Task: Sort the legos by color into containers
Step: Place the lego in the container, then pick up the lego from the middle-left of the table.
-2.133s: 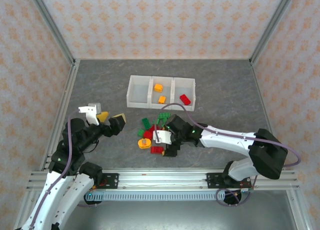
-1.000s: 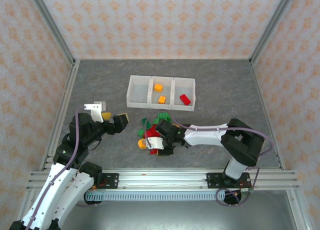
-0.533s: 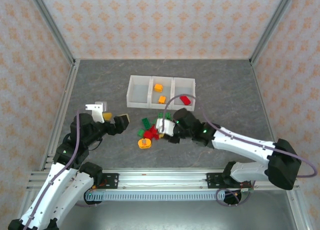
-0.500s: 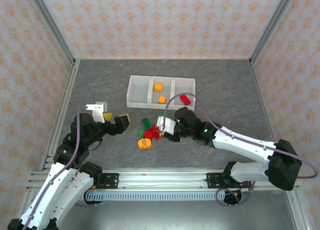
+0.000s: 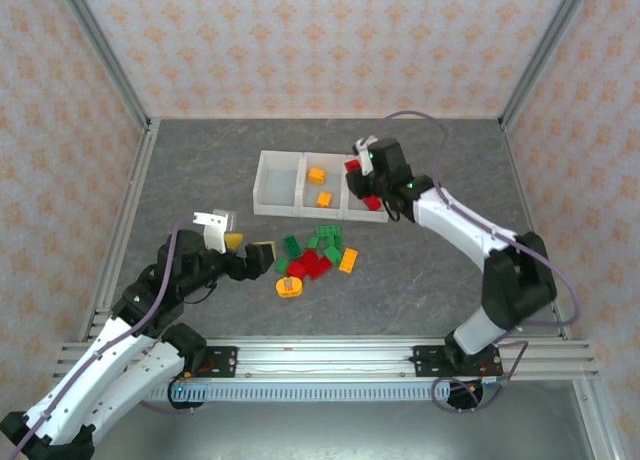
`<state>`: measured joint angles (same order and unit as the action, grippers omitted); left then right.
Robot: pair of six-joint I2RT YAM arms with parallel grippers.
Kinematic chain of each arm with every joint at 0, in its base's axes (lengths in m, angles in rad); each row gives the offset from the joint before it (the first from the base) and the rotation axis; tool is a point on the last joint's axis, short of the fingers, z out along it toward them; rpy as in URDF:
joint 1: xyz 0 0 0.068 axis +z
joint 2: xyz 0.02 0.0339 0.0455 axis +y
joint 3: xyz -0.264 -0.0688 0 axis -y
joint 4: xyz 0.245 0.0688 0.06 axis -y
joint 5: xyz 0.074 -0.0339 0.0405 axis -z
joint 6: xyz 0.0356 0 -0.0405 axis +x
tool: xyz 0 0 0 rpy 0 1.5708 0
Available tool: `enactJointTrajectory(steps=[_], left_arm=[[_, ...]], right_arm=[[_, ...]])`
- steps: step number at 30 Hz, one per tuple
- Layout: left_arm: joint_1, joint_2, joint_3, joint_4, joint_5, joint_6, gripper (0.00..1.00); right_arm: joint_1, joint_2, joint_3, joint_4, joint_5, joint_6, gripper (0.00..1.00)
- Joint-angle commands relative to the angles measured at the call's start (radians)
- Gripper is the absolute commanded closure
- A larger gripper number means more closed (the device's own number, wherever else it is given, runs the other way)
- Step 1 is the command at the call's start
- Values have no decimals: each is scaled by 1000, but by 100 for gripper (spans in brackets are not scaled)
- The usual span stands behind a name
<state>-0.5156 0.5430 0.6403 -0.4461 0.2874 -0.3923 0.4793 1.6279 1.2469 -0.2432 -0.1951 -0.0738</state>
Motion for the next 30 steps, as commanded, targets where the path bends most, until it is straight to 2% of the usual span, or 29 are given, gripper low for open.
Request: enactJointTrajectory(steps=[1,3,6,9,11,15,17,19,24,25,27,30], left_arm=[[-6,-8,9,5,-22,-8,1],[-5,-17,8,9,-24,-8,1],[-6,-20,3,14,-23,-9,1],[-4,-1,5,11,-28,-10,1],[-5,17,6,11,-34,-10,1],[-6,84,10,4,-34,-11,1],[-5,139,21,-4,-20,-8,1],[-6,186,40,-24,-34,-14,1],[-17,258,47,-30,-81,-98,1],[-25,267,43,-22,-80,-122,1],[-66,293,48,-25,-97,-149,4],[-164,352,82,-81,-181,-187,4]], right_arm=[[-49,96,120,-132,-64,134,100],[-54,155,172,-166,-110,97,100],[-54,208,212,-189,-89,90,99],[-54,242,241,-225,-54,72,90],[-54,251,250,-240,-37,60,79],[-54,245,249,-240,-24,81,43],[-54,237,253,-244,-20,88,35],[-54,221,255,-248,-17,100,23],[-54,143,253,-285,21,98,11],[-54,117,243,-290,36,103,1],[-54,61,207,-289,58,112,0],[-60,-38,106,-244,93,114,0]])
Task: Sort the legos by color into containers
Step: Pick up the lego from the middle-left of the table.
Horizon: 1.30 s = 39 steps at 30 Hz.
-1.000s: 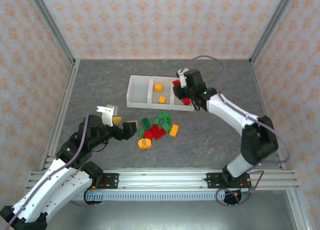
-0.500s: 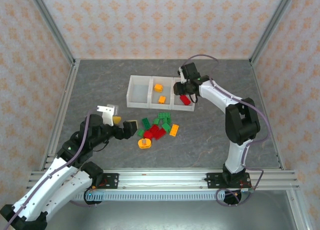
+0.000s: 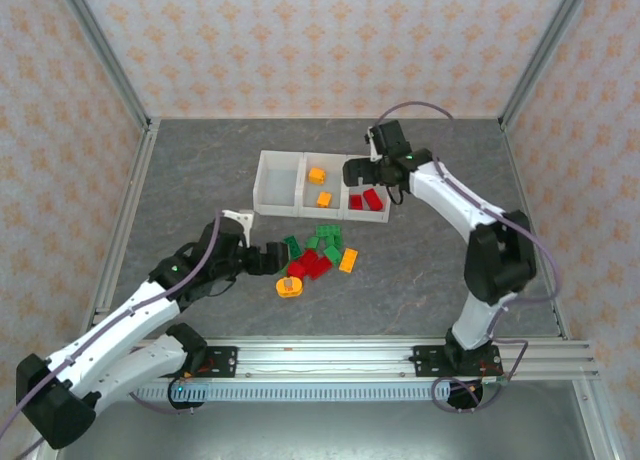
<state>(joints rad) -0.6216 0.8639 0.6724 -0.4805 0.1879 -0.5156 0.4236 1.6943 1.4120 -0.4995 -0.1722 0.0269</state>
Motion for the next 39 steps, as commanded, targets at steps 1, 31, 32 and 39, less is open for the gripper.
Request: enactJointTrajectory(steps=[1,31,32,39], left_arm=[[-90,59,61,-62,-103,-87,4],[-316,634,241,-204,-211,-512,11],[-317,646,240,-194,-204,-508,12],[-311,748,257,-184,-210,-469,22]], right_arm=[[-10,-137,-96,26,77,13,0],[-89,-579,-567,116,87,27,0],[-88,-578,-567,117,86,27,0],[-88,-555,-565,121,82,25,0]])
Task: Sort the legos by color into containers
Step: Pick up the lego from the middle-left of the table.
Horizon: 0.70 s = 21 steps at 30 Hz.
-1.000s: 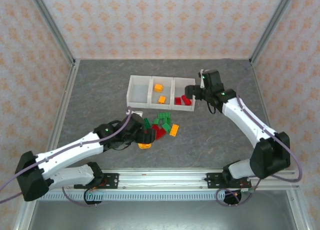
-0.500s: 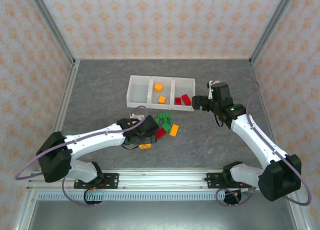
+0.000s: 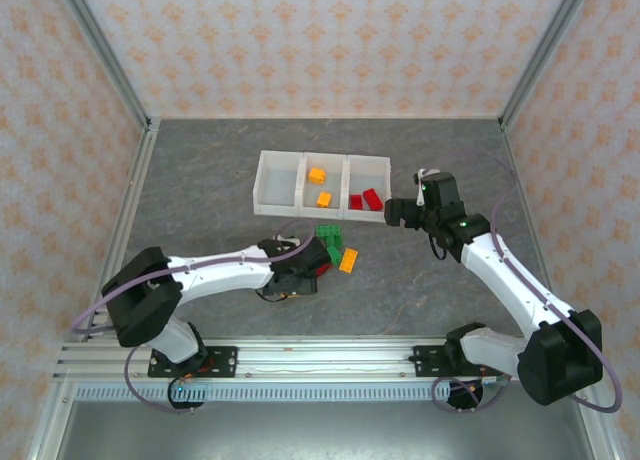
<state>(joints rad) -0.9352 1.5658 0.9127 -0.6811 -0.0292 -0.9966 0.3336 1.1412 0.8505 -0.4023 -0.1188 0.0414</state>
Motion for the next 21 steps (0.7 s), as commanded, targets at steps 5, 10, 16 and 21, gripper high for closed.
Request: enactJointTrajectory(steps=[5,10,16,21], left_arm=[[22,68,0,19,-1,26,22],[57,45,-55,72,22,24,25],[78,27,-63,102,22,33,39],[72,9,-8,62,50,49,57]], right_arm=[[1,14,-6,14,35,12,0],[2,15,-5,14,48,11,0],[1,34,1,11,51,10,0],[1,35,5,-5,73,12,0]])
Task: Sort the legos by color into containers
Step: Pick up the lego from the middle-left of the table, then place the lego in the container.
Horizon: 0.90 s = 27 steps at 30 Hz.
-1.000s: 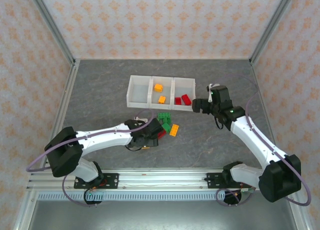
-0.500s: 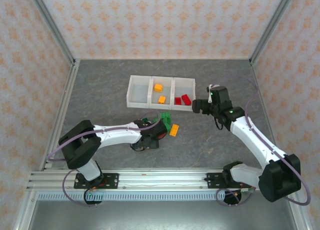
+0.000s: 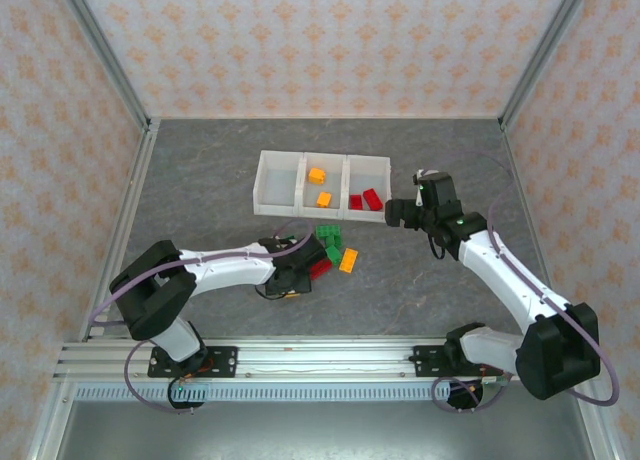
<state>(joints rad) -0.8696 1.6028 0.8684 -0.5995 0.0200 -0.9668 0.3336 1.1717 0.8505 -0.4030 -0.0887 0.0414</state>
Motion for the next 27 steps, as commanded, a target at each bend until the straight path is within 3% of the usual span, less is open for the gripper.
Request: enactJointTrajectory(steps=[1,5,13,20,27], left_arm=[[3,-36,52,-33,3,24,58],[-9,-81,139,-123,-20,43,60],[15,-109,444,-286,-193,138,60],[143,113,722,-336,-233,316,61],[226,370,953,-277,-187,435,59]], right_arm=[[1,1,6,-7,46,13,0],[2,-31,1,-13,85,27,0],[2,-186,42,-72,188,73,0],[2,-319,-6,-41,234,97,0],[2,-403,-34,-65,320,105,0]])
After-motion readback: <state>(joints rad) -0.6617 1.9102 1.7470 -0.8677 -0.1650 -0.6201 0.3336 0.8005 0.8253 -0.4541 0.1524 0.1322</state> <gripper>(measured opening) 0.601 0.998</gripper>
